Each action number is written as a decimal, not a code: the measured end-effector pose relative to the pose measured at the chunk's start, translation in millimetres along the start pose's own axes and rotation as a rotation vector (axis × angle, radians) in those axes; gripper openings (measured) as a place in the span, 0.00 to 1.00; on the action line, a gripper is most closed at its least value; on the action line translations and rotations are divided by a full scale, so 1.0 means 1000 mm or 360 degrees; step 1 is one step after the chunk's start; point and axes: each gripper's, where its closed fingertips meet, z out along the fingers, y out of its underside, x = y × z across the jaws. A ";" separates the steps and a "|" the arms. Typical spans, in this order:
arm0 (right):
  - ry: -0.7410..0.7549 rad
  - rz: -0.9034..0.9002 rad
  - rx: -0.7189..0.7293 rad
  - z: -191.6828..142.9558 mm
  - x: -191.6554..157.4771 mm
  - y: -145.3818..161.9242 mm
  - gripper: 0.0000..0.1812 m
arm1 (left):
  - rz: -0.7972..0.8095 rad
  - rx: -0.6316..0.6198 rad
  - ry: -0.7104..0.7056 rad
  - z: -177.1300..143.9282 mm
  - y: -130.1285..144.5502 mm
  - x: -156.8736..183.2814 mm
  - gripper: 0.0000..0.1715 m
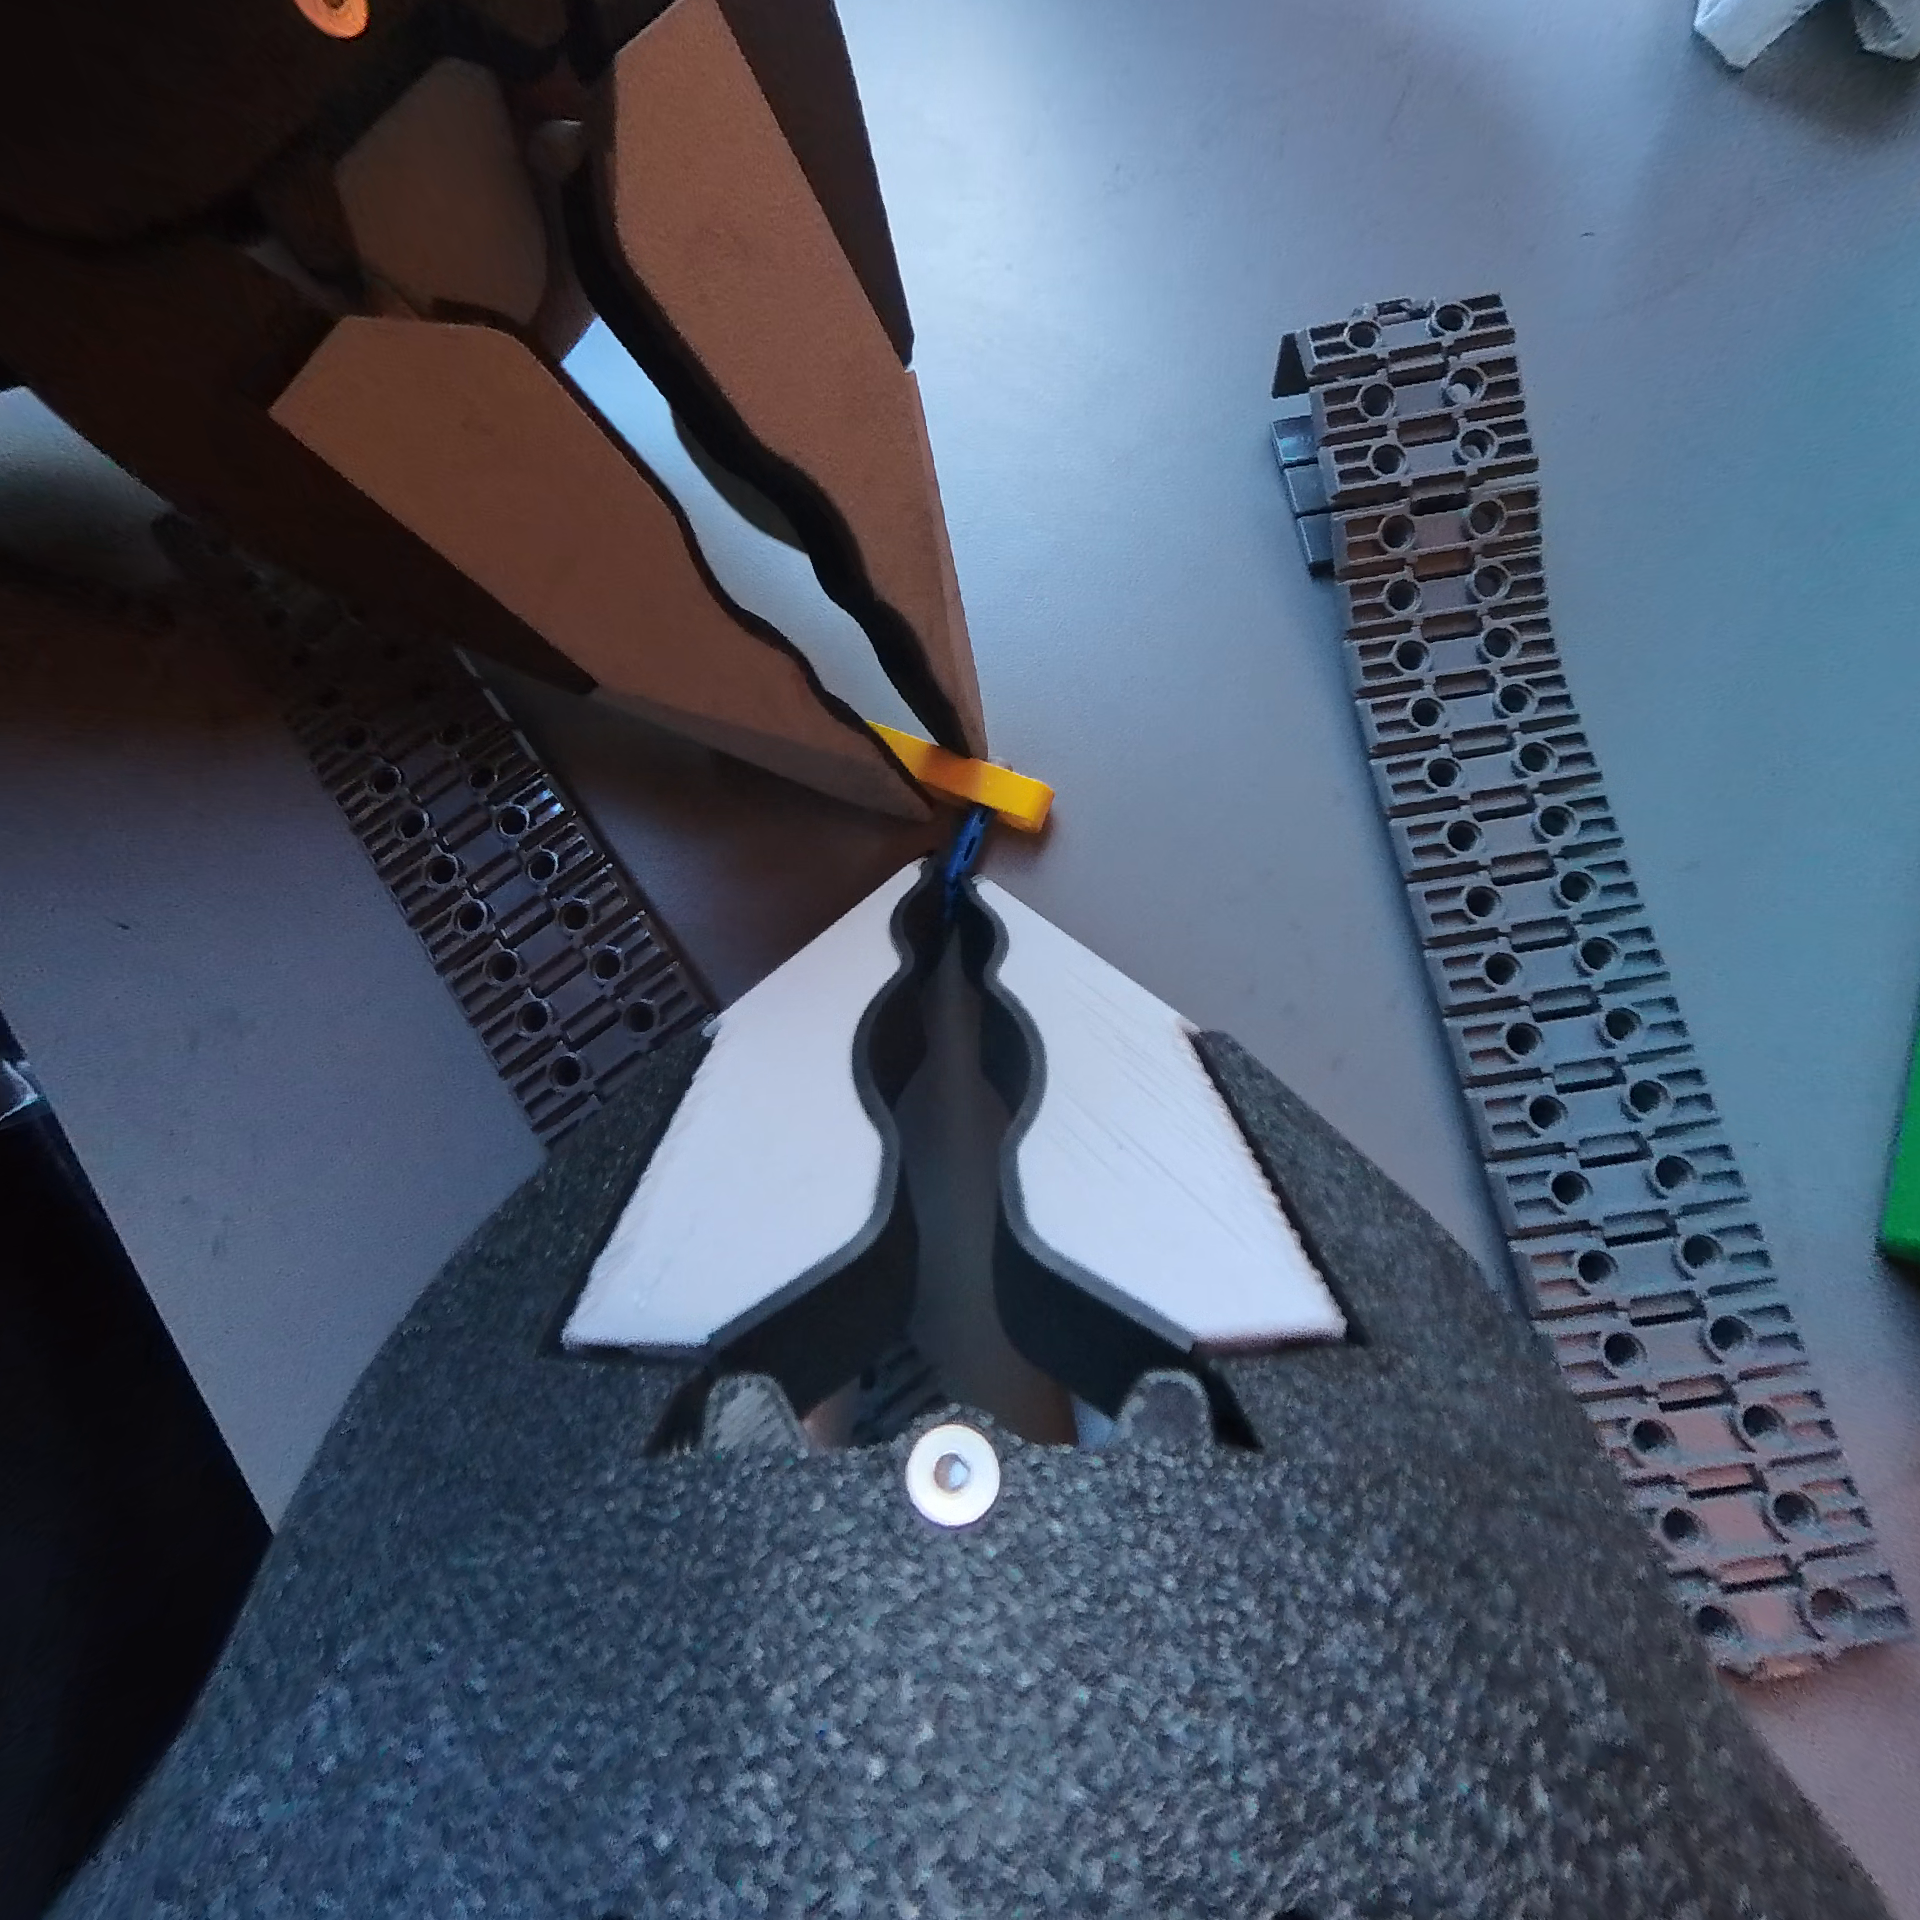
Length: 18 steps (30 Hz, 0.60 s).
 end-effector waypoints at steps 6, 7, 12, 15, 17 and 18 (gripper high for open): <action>-0.0070 -0.0002 -0.0012 0.000 0.000 0.000 0.00 | 0.0055 -0.0001 0.0012 0.000 0.000 0.000 0.05; -0.0081 -0.0006 -0.0014 0.000 0.000 0.000 0.00 | 0.0065 0.0002 0.0012 0.000 0.000 0.000 0.05; -0.0159 -0.0019 -0.0028 0.000 -0.001 0.000 0.00 | 0.0084 0.0021 0.0023 0.000 0.000 0.000 0.05; -0.0186 -0.0029 -0.0032 0.000 -0.001 0.000 0.00 | 0.0062 0.0041 0.0049 0.000 0.000 0.000 0.05; -0.0204 -0.0020 -0.0034 0.000 -0.001 0.000 0.00 | 0.0039 0.0061 0.0065 -0.001 0.000 0.000 0.05; -0.0201 -0.0024 -0.0037 0.000 -0.001 0.000 0.00 | 0.0043 0.0071 0.0067 -0.001 0.000 0.000 0.05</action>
